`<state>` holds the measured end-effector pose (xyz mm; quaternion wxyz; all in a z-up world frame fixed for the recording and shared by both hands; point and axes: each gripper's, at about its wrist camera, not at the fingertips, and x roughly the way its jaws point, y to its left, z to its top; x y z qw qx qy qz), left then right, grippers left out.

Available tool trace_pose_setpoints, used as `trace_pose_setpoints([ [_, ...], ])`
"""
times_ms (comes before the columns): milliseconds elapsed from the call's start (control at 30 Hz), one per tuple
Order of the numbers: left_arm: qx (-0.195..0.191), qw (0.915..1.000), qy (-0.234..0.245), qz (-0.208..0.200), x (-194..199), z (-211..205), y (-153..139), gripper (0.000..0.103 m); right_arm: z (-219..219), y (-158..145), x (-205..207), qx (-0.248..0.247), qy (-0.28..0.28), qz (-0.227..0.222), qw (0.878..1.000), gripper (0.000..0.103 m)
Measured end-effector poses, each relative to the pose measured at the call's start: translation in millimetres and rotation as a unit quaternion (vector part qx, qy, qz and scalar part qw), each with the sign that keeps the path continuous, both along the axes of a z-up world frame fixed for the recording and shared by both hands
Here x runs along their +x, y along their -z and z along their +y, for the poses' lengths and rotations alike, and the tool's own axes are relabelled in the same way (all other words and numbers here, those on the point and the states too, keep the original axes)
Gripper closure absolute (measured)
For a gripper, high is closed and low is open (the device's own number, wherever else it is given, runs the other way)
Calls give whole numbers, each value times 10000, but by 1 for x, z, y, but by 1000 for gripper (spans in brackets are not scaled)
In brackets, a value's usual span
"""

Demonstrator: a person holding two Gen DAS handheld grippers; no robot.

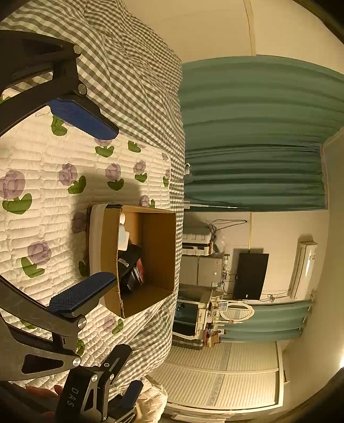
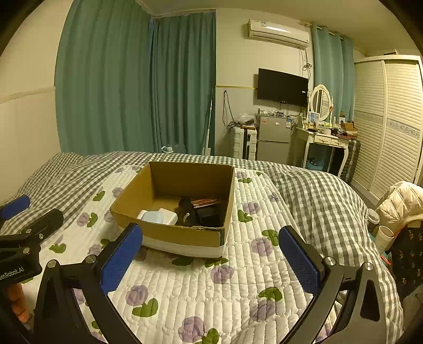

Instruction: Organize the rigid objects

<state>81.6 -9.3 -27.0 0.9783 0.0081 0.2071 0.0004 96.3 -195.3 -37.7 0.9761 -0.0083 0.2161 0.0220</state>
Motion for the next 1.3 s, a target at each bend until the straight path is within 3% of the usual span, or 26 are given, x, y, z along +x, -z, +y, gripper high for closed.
trace_pose_setpoints([
  [533, 171, 9998, -14, 81, 2, -6, 5, 1, 4, 6, 1, -126, 58, 51, 9999, 0],
  [1300, 81, 9999, -40, 106, 0, -3, 8, 1, 4, 11, 1, -202, 82, 80, 9997, 0],
])
